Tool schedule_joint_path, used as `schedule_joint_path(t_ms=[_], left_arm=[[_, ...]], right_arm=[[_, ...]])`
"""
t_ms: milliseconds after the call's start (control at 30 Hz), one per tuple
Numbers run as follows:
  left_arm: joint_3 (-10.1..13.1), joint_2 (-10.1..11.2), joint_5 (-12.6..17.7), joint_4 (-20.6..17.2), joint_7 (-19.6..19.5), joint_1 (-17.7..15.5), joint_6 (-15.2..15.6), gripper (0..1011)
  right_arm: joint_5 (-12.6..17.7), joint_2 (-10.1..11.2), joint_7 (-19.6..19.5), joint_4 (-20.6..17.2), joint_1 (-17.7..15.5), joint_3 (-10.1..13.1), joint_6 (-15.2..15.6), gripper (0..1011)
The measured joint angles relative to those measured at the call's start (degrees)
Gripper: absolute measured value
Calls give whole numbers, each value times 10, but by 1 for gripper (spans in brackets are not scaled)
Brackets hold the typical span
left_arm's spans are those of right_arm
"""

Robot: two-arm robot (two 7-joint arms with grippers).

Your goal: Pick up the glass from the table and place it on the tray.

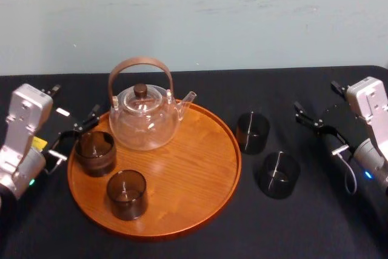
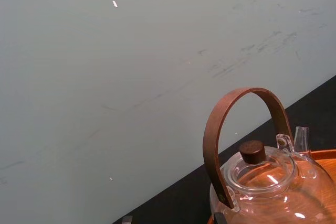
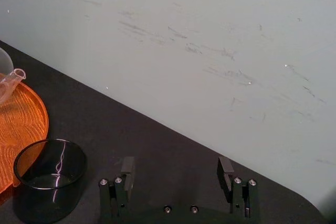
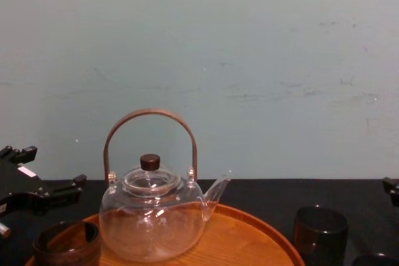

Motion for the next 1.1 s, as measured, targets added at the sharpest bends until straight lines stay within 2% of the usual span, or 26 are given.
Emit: schedule_joint_path(t_ms=[1100], left_arm=[[0, 0, 0, 0, 0, 0, 0, 1002]], right_arm=[[0, 0, 0, 0, 0, 0, 0, 1002]])
